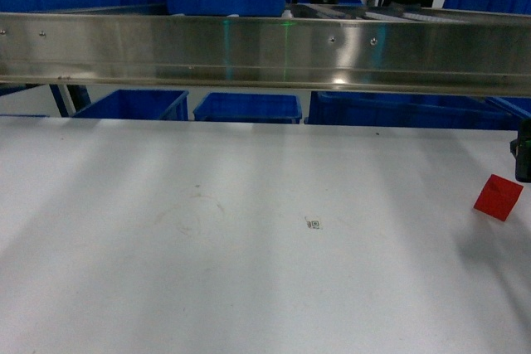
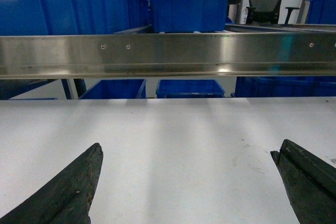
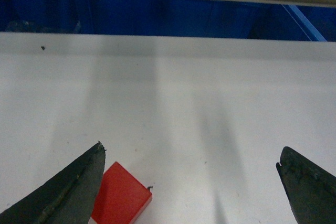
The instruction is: Place magnetic block on left shelf second layer
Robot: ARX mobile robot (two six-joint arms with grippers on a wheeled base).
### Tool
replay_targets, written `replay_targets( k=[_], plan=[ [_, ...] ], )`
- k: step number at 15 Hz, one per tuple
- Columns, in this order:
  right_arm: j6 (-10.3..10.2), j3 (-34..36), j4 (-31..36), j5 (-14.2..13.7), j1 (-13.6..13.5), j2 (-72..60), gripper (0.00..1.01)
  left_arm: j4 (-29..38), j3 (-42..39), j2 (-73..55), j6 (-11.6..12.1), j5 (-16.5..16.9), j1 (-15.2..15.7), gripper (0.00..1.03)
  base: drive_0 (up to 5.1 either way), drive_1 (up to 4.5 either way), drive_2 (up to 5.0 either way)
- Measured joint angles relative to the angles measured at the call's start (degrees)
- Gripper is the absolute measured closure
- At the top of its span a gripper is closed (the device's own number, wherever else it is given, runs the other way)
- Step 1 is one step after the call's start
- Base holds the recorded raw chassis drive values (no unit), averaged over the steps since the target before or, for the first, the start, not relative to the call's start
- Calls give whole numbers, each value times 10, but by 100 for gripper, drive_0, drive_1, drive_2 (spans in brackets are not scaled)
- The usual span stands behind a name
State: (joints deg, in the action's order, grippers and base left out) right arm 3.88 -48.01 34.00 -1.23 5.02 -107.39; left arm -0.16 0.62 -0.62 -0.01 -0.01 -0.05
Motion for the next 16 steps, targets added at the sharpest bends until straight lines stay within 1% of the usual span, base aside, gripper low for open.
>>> replay_targets(
  k=[1, 2, 4, 5, 8, 11, 13, 14, 16],
  plan=[
    [-4, -17, -14, 0, 0, -5, 3, 0, 0, 0, 0, 0, 0, 5, 0, 0, 0],
    [-10, -39, -18, 9, -3, -18, 3, 0, 0, 0, 0, 0, 0, 5, 0, 0, 0],
    [-23, -62, -22, 12, -17, -62, 3, 0, 0, 0, 0, 0, 0, 5, 0, 0, 0],
    [-23, -63, -9, 4, -23, -84, 3, 0, 0, 0, 0, 0, 0, 5, 0, 0, 0],
    [-23, -80, -7, -19, -24, -123, 3, 0, 0, 0, 0, 0, 0, 5, 0, 0, 0],
    [-24, -78, -8, -21, -24, -149, 3, 0, 0, 0, 0, 0, 0, 5, 0, 0, 0],
    [-45, -70, 6, -24, -24, -160, 3, 0, 0, 0, 0, 0, 0, 5, 0, 0, 0],
    [-53, -63, 18, -26, -25, -163, 10, 0, 0, 0, 0, 0, 0, 5, 0, 0, 0],
    [-55, -55, 39, -27, -32, -168, 32, 0, 0, 0, 0, 0, 0, 5, 0, 0, 0]
  ],
)
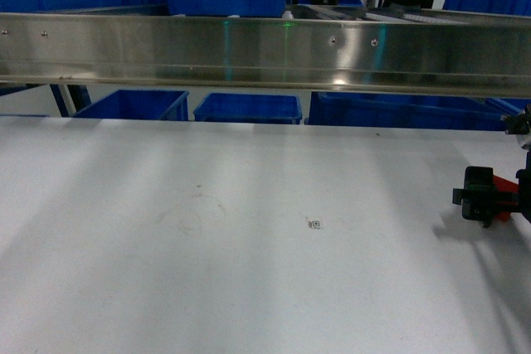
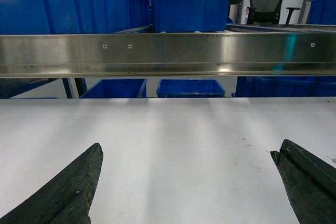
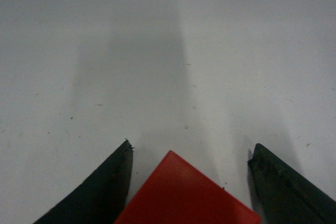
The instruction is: Place magnetic block on left shelf second layer
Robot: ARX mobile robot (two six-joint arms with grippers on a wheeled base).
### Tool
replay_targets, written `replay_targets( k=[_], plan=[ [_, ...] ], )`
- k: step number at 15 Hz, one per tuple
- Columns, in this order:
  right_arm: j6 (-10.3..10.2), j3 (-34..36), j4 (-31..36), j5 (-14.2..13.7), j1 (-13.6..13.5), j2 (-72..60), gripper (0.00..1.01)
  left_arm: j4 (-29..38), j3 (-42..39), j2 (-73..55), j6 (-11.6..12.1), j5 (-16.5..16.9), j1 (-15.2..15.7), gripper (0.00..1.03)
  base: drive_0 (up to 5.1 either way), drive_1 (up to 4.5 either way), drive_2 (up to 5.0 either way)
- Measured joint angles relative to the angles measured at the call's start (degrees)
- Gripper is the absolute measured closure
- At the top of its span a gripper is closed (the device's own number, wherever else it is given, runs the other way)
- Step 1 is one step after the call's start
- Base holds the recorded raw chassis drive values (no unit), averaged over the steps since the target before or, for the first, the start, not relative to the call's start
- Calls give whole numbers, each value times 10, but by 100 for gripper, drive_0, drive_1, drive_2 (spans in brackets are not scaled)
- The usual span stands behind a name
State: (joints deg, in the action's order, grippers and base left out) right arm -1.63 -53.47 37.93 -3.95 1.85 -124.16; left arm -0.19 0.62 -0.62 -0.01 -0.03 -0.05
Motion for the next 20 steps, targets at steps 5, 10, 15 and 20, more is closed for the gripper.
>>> replay_targets(
  k=[5, 10, 15, 20],
  plan=[
    [5, 67, 14, 15, -11, 55, 56, 0, 0, 0, 0, 0, 0, 5, 0, 0, 0],
    [45, 130, -5, 70, -45, 351, 56, 0, 0, 0, 0, 0, 0, 5, 0, 0, 0],
    [39, 196, -45, 129, -3, 610, 57, 0, 0, 0, 0, 0, 0, 5, 0, 0, 0],
    [32, 214, -63, 139, -4, 609, 57, 0, 0, 0, 0, 0, 0, 5, 0, 0, 0]
  ],
)
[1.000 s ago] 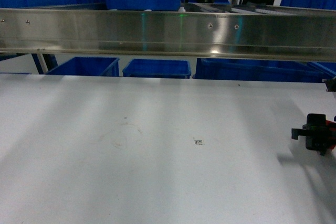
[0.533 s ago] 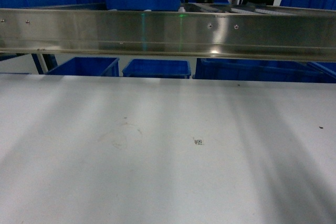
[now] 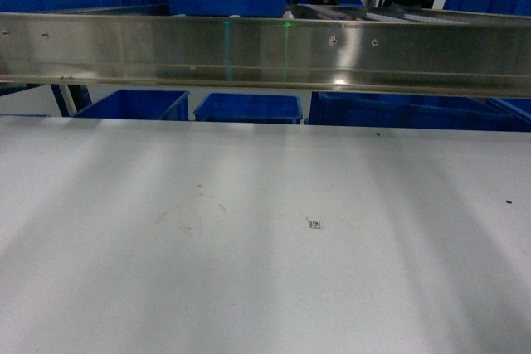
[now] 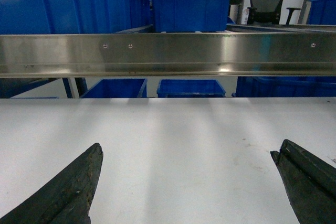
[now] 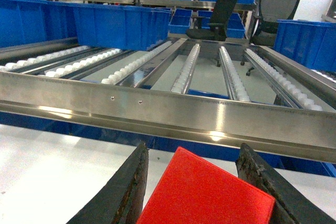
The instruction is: Place magnetic block on left shelf second layer
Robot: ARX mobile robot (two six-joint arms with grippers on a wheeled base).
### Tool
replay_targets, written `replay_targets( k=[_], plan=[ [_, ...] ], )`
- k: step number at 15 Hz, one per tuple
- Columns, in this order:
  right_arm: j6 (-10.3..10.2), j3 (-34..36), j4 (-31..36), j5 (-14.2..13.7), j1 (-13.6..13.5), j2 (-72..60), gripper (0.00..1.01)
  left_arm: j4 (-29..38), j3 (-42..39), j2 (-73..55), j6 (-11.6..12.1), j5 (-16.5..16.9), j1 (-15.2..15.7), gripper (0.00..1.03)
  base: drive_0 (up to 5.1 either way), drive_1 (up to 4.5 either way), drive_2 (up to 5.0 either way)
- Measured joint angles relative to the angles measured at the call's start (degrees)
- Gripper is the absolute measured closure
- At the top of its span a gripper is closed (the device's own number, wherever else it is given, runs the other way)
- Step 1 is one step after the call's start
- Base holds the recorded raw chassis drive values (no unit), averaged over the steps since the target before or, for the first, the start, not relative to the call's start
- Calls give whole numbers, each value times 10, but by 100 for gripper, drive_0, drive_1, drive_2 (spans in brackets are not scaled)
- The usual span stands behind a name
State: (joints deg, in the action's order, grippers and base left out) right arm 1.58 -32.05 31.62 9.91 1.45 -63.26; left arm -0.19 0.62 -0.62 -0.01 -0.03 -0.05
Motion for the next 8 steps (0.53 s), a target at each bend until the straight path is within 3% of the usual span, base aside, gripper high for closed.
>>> replay_targets(
  k=[5, 8],
  plan=[
    [0, 0, 0, 0, 0, 0, 57, 0, 0, 0, 0, 0, 0, 5, 0, 0, 0],
    [0, 0, 1, -4, 0, 0, 57, -2, 0, 0, 0, 0, 0, 5, -477, 269, 269]
  ],
)
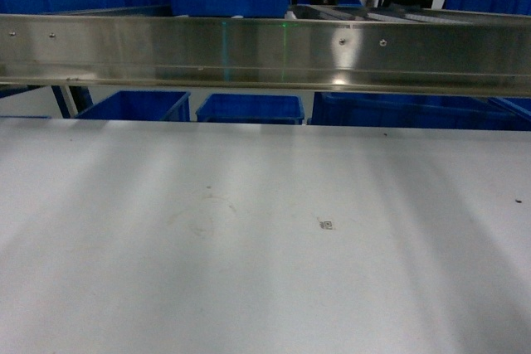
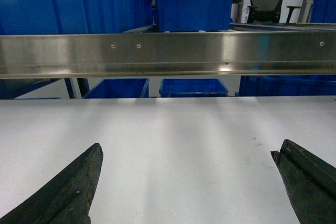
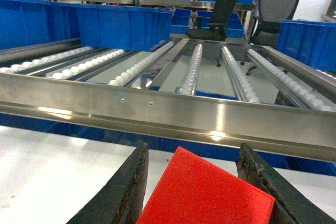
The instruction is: Place magnetic block on left shelf second layer
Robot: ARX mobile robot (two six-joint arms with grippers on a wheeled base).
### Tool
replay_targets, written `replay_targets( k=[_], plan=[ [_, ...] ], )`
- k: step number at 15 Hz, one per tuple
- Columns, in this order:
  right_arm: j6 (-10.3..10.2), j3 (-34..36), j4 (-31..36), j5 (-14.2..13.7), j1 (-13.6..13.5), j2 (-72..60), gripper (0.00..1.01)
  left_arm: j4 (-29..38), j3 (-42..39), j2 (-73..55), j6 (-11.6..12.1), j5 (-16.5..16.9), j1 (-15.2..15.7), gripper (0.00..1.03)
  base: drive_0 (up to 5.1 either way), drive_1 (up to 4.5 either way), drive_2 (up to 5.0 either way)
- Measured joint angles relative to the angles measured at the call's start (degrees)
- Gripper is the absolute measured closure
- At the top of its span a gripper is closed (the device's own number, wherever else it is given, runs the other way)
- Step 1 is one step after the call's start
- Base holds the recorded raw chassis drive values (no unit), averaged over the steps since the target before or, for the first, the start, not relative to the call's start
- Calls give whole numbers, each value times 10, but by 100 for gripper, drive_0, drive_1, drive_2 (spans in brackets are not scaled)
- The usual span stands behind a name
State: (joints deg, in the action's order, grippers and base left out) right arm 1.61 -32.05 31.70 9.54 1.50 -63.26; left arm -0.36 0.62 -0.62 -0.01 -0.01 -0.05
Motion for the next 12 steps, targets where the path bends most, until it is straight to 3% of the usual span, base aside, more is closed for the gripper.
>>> replay_targets(
  k=[12],
  plan=[
    [0, 0, -1, 2, 0, 0, 57, 2, 0, 0, 0, 0, 0, 5, -498, 247, 247]
  ],
)
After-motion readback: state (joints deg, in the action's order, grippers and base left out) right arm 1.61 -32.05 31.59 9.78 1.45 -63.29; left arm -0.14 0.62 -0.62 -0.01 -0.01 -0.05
